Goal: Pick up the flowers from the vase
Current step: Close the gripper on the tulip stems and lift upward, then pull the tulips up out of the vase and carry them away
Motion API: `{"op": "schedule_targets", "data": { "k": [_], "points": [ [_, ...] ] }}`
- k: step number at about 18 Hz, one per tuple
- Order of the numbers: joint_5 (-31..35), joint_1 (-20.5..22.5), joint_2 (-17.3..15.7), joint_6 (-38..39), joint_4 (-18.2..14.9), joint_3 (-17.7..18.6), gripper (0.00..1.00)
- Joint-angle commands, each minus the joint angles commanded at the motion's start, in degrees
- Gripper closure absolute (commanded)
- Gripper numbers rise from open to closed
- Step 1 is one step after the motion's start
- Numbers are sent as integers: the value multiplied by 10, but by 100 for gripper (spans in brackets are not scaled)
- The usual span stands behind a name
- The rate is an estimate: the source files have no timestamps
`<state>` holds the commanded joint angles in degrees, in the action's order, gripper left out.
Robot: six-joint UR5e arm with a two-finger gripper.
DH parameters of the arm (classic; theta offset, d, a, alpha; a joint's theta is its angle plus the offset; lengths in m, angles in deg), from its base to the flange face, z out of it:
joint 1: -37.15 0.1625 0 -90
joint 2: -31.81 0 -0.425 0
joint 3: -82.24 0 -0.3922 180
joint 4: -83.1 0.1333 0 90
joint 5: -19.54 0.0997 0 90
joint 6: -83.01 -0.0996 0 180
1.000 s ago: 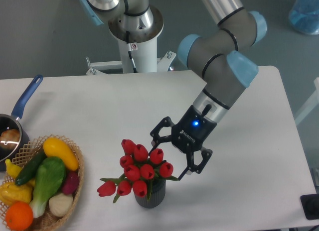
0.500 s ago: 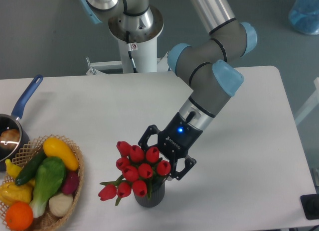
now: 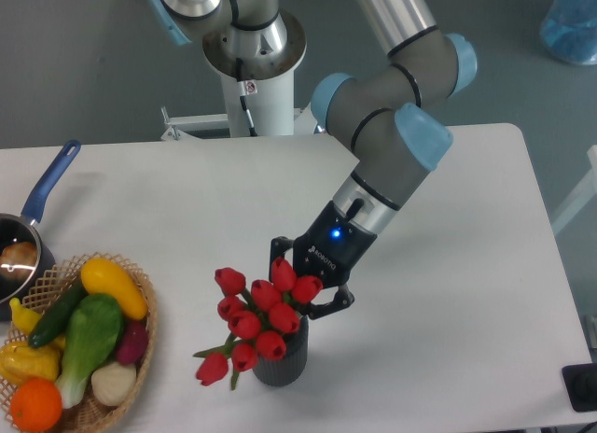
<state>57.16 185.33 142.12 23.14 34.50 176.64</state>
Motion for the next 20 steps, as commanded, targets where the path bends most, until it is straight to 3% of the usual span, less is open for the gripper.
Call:
{"op": "schedule_targets", "data": {
  "k": [10, 20],
  "points": [
    [-62, 7, -38, 113, 1, -35, 100],
    [-112, 25, -64, 150, 1, -73, 100]
  ]
}}
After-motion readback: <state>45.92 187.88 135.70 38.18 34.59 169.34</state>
